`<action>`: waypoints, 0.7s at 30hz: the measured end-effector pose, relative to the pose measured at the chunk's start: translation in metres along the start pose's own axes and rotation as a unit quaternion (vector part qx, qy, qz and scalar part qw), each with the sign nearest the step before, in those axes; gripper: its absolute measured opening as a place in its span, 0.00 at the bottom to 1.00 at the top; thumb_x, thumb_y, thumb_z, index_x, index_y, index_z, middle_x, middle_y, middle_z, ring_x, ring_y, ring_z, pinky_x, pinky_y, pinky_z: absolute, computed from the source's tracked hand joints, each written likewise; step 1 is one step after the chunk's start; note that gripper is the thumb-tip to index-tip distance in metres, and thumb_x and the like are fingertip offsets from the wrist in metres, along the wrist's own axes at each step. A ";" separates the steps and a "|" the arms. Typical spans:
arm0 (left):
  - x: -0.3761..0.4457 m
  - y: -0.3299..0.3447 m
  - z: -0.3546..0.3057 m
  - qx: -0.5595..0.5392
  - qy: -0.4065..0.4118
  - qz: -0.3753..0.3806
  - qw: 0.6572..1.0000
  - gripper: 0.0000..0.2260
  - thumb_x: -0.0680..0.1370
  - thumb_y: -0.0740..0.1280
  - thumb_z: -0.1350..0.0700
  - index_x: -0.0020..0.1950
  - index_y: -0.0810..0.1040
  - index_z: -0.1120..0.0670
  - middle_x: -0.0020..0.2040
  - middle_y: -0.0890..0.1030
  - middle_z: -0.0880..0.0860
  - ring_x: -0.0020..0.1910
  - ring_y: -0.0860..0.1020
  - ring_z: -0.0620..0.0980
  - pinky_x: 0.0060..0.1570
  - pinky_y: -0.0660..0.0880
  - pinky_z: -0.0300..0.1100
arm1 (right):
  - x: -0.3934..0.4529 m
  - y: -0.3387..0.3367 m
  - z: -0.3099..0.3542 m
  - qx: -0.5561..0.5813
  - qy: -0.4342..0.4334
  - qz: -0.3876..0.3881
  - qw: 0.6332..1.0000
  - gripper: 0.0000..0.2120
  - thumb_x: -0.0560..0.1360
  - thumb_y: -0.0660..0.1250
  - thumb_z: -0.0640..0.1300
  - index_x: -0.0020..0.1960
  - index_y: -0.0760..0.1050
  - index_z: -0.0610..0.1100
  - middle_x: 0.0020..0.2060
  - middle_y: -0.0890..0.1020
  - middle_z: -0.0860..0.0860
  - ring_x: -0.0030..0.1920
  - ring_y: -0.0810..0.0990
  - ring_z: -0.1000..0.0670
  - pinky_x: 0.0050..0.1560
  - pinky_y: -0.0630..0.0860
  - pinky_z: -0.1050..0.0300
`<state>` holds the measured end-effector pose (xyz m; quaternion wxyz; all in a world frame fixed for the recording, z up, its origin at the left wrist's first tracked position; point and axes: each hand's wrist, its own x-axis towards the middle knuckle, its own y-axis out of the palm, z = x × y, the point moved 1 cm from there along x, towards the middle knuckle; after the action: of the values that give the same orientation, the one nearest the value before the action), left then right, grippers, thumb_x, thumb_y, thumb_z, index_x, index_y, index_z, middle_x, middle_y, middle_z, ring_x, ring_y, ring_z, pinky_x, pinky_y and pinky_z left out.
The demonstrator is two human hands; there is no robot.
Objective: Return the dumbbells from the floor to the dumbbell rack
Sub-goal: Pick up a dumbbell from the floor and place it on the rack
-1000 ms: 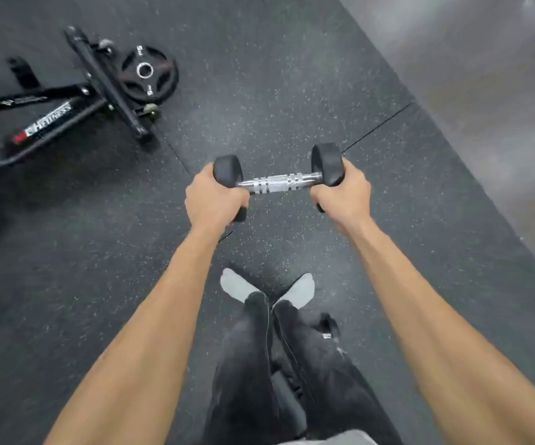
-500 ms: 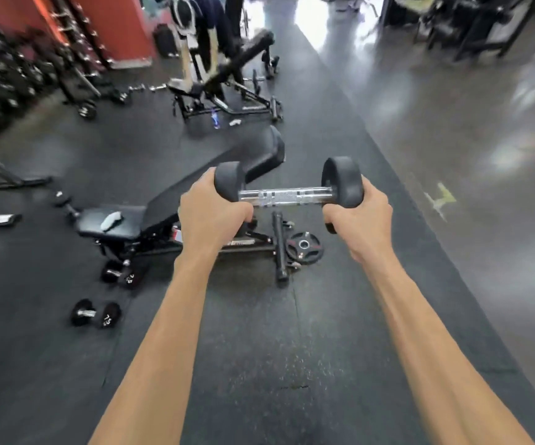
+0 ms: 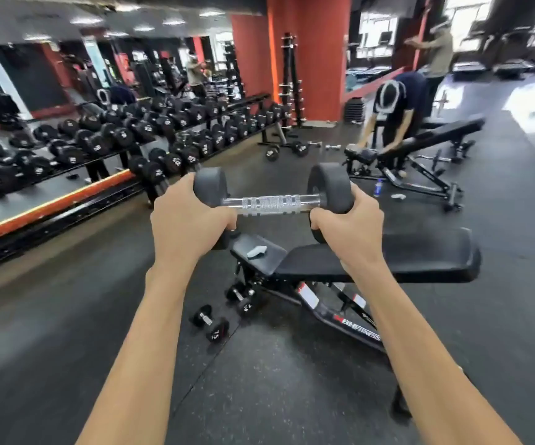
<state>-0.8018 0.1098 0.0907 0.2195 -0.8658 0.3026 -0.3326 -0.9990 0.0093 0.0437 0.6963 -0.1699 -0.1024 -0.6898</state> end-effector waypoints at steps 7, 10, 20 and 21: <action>0.060 -0.029 0.092 0.050 -0.150 -0.083 0.984 0.14 0.61 0.78 0.54 0.43 0.79 0.51 0.40 0.81 0.47 0.43 0.79 0.50 0.35 0.73 0.44 | 0.061 0.158 -0.022 0.016 0.005 0.179 0.984 0.08 0.63 0.72 0.36 0.35 0.74 0.44 0.24 0.72 0.57 0.27 0.66 0.55 0.27 0.67 0.66; 0.080 -0.049 0.140 0.072 -0.213 -0.121 0.967 0.17 0.58 0.76 0.49 0.44 0.80 0.50 0.42 0.82 0.47 0.45 0.79 0.52 0.40 0.79 0.48 | 0.071 0.231 -0.023 0.018 0.001 0.259 0.966 0.07 0.63 0.72 0.37 0.38 0.76 0.41 0.26 0.73 0.56 0.29 0.65 0.53 0.28 0.67 0.64; 0.166 -0.123 0.310 0.110 -0.333 -0.223 0.910 0.20 0.55 0.75 0.48 0.45 0.82 0.52 0.41 0.82 0.49 0.41 0.79 0.50 0.42 0.81 0.54 | 0.071 0.485 -0.026 0.050 0.002 0.410 0.911 0.09 0.64 0.73 0.36 0.37 0.73 0.42 0.28 0.74 0.54 0.27 0.66 0.55 0.24 0.64 0.68; 0.175 -0.130 0.324 0.112 -0.344 -0.221 0.906 0.21 0.54 0.75 0.48 0.45 0.82 0.52 0.42 0.83 0.50 0.41 0.80 0.51 0.42 0.82 0.55 | 0.070 0.506 -0.026 0.042 0.005 0.416 0.909 0.09 0.64 0.73 0.36 0.39 0.74 0.41 0.29 0.74 0.53 0.29 0.67 0.53 0.23 0.64 0.68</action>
<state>-0.4189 0.1443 0.0222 0.3261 -0.9409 -0.0298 -0.0862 -0.4954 -0.0696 -0.0021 0.9270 -0.1643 -0.0473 -0.3338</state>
